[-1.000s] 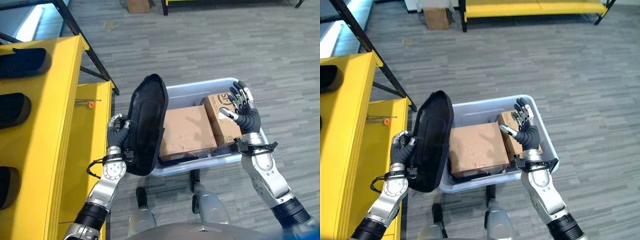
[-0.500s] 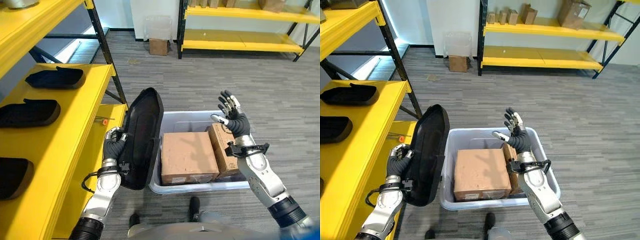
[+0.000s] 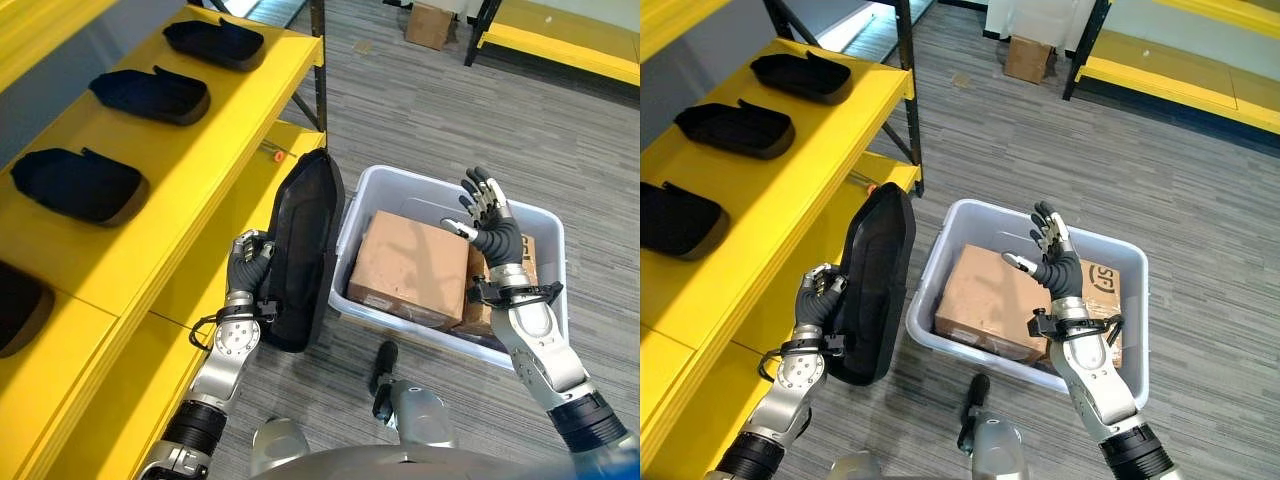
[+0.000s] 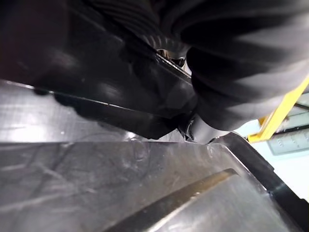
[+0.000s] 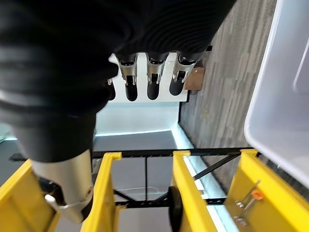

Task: Move parts from the plastic box to the shelf.

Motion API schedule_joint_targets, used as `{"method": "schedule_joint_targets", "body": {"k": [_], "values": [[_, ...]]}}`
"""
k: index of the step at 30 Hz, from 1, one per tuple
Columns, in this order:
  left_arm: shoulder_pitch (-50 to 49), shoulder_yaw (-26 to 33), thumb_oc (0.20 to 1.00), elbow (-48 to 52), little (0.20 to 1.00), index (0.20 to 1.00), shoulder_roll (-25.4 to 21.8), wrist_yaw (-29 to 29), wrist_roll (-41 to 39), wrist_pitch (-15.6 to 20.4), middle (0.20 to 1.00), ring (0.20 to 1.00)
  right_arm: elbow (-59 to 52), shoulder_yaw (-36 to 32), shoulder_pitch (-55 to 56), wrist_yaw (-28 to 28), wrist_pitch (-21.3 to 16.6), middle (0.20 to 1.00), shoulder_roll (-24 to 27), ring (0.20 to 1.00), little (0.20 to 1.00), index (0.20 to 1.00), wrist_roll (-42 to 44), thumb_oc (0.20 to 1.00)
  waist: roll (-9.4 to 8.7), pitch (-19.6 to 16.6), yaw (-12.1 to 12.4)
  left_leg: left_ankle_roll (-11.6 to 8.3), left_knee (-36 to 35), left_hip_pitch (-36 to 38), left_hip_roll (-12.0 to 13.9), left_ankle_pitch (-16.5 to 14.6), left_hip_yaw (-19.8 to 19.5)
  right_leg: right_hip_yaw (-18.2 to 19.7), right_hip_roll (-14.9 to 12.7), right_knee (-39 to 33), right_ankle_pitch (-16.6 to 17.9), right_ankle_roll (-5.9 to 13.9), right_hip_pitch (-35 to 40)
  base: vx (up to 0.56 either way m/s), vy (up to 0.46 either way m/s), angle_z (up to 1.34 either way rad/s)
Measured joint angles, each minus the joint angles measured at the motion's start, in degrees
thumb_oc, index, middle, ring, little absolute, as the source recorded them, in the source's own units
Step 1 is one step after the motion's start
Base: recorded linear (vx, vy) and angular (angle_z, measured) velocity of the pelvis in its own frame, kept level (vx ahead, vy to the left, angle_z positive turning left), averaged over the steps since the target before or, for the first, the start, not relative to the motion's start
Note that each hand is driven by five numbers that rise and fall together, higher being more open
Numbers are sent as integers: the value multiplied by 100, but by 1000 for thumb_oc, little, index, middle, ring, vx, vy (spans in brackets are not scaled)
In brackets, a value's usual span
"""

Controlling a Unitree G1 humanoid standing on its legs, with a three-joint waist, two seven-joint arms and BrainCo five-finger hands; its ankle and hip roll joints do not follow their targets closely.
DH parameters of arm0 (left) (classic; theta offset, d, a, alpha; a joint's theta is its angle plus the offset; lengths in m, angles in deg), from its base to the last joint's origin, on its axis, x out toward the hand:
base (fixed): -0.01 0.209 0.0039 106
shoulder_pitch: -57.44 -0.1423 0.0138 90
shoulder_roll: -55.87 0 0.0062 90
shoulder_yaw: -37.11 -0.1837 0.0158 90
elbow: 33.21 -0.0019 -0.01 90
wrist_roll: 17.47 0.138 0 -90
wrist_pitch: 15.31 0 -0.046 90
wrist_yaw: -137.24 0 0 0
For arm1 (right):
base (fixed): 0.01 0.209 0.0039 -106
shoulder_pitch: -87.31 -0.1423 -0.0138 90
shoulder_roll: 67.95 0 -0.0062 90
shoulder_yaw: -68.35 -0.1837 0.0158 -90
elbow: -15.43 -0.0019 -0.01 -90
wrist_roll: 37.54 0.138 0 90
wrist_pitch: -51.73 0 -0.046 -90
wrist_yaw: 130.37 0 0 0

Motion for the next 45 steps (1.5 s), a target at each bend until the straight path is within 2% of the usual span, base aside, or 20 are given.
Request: {"method": "schedule_joint_targets", "body": {"k": [3, 6, 10, 12, 14, 17, 18, 19, 21, 24, 25, 26, 28, 31, 35, 38, 40, 41, 42, 45], "values": [[-638, 244, 200, 37, 200, 200, -206, 15, 117, -10, 200, 200, 211, 308, 77, 38, 24, 1000, -242, 1000, 1000, 1000, -4, 1000, -68, -572, 303, 213, -151, 5, -598, 72, -216, 7, -634, -147, 314, 315, 124, -12, 304, 55], [-789, 494, 200, 46, 200, 200, -309, 45, 119, -11, 200, 200, 419, 347, 63, 66, 94, 1000, -343, 1000, 1000, 1000, -25, 1000, -126, -747, 592, 251, -140, -8, -696, 74, -392, -43, -735, -167, 348, 369, 229, -23, 217, 28], [-933, 589, 200, 146, 200, 200, -311, 49, 349, -11, 200, 200, 477, 366, 76, 74, 178, 1000, -468, 1000, 1000, 1000, -235, 1000, -327, -876, 680, 399, 136, -240, -953, -11, -563, -250, -1058, -153, 442, 460, 357, -25, 322, 46], [-881, 556, 200, 142, 200, 200, -354, 42, 563, -15, 200, 200, 638, 493, 126, 78, 256, 1000, -745, 1000, 1000, 1000, -229, 1000, -575, -904, 676, 674, 566, -410, -1301, -139, -760, -152, -1464, -125, 955, 531, 514, 16, 286, 59], [-844, 558, 200, 146, 200, 200, -387, 45, 579, -15, 200, 200, 692, 547, 159, 84, 329, 1000, -813, 1000, 1000, 1000, -230, 1000, -484, -859, 612, 811, 811, -592, -1223, -206, -918, 140, -1498, 49, 1487, 537, 412, 10, 99, 46], [-842, 580, 200, 140, 200, 200, -606, 61, 677, -21, 200, 200, 659, 567, 235, 133, 332, 1000, -835, 1000, 1000, 1000, -230, 1000, -591, -910, 672, 945, 614, -584, -1276, 32, -1183, 907, -1241, 701, 845, 480, 257, -2, 112, 28], [-853, 569, 200, 122, 200, 200, -611, 53, 675, -36, 200, 200, 663, 554, 257, 148, 325, 1000, -836, 1000, 1000, 1000, -227, 1000, -484, -855, 562, 1028, 611, -577, -1177, 50, -1362, 1847, -857, 1093, -118, 591, 80, 27, 99, 59], [-848, 534, 200, 131, 200, 200, -614, 46, 677, -39, 200, 200, 635, 551, 311, 173, 327, 1000, -836, 1000, 1000, 1000, -223, 1000, -295, -748, 461, 1021, 514, -559, -971, 133, -1520, 2492, -205, 1357, -768, 573, 29, 28, 71, 72], [-852, 498, 200, 136, 200, 200, -604, 16, 677, -39, 200, 200, 624, 551, 328, 257, 329, 1000, -795, 1000, 1000, 1000, -215, 1000, -148, -645, 305, 995, 234, -508, -829, 396, -1736, 2687, 584, 1672, -1260, 538, -131, 5, 25, 67], [-878, 487, 200, 150, 200, 200, -534, -86, 674, -39, 200, 200, 612, 545, 347, 410, 333, 1000, -561, 1000, 1000, 1000, -196, 1000, -366, -698, 245, 923, 196, -536, -1183, 448, -1958, 2654, 1251, 1378, -1352, 427, 7, -21, -19, 59], [-860, 498, 200, 156, 200, 200, -428, -88, 668, -44, 200, 200, 607, 545, 294, 429, 333, 1000, -492, 1000, 1000, 1000, -144, 1000, -437, -738, 266, 883, 199, -565, -1291, 423, -1972, 2659, 1269, 1134, -1430, -139, 76, -45, -43, 31], [-878, 490, 200, 216, 200, 200, -318, -117, 669, -61, 200, 200, 586, 550, 234, 444, 340, 1000, -412, 1000, 1000, 1000, -93, 1000, -274, -690, 314, 861, 192, -605, -1241, 438, -1979, 2636, 1334, 911, -1307, -49, 166, -93, -116, 11], [-882, 488, 200, 357, 200, 200, -267, -196, 675, -61, 200, 200, 462, 544, 252, 484, 343, 1000, -224, 1000, 1000, 1000, -90, 1000, -110, -669, 338, 664, -63, -596, -1066, 597, -2086, 2516, 1463, 308, -950, -230, 379, -55, -135, 16], [-886, 496, 200, 582, 200, 200, -263, -210, 674, -56, 200, 200, 452, 519, 20, 505, 342, 1000, -219, 1000, 1000, 1000, -90, 1000, -125, -674, 406, 574, -193, -611, -936, 650, -2047, 2516, 1629, -531, -580, -221, 687, -16, -133, -1], [-817, 469, 200, 581, 200, 200, -260, -237, 670, -37, 200, 200, 464, 516, 8, 501, 328, 1000, -215, 1000, 1000, 1000, -6, 1000, -188, -643, 432, 460, 446, -1056, -1082, 621, -2123, 2397, 1566, -712, -513, -220, 734, -30, -79, 31], [-851, 379, 200, 580, 200, 200, -259, -260, 670, -31, 200, 200, 468, 510, 21, 503, 323, 1000, -188, 1000, 1000, 1000, 2, 1000, -83, -594, 462, 450, 646, -1213, -1130, 634, -2103, 2061, 1550, -737, -538, -255, 826, -61, -15, 69], [-773, 283, 200, 550, 200, 200, -245, -274, 659, -26, 200, 200, 452, 481, 26, 466, 310, 1000, -136, 1000, 1000, 1000, 3, 1000, -101, -501, 339, 122, 665, -1373, -1143, 906, -1756, 1590, 1313, -781, -540, -432, 880, -59, 34, 124], [-679, 289, 200, 529, 200, 200, -242, -287, 649, -20, 200, 200, 432, 476, 6, 447, 299, 1000, -116, 1000, 1000, 1000, 3, 1000, -156, -457, 285, 224, 930, -1623, -1019, 803, -969, 1378, 1187, -873, -526, -731, 874, 25, 17, 112], [-667, 296, 200, 533, 200, 200, -251, -286, 593, -15, 200, 200, 430, 489, -6, 431, 300, 1000, -117, 1000, 1000, 1000, 3, 1000, -165, -450, 326, 256, 1018, -1720, -863, 782, -678, 1428, 1169, -862, -528, -721, 802, 62, 27, 52], [-732, 361, 200, 515, 200, 200, -286, -247, 439, -11, 200, 200, 415, 498, 7, 441, 306, 1000, -173, 1000, 1000, 1000, 4, 1000, -312, -371, 460, 232, 1027, -1427, -221, 760, -734, 1612, 1072, -816, -531, -717, 847, 1, 97, -4]]}}
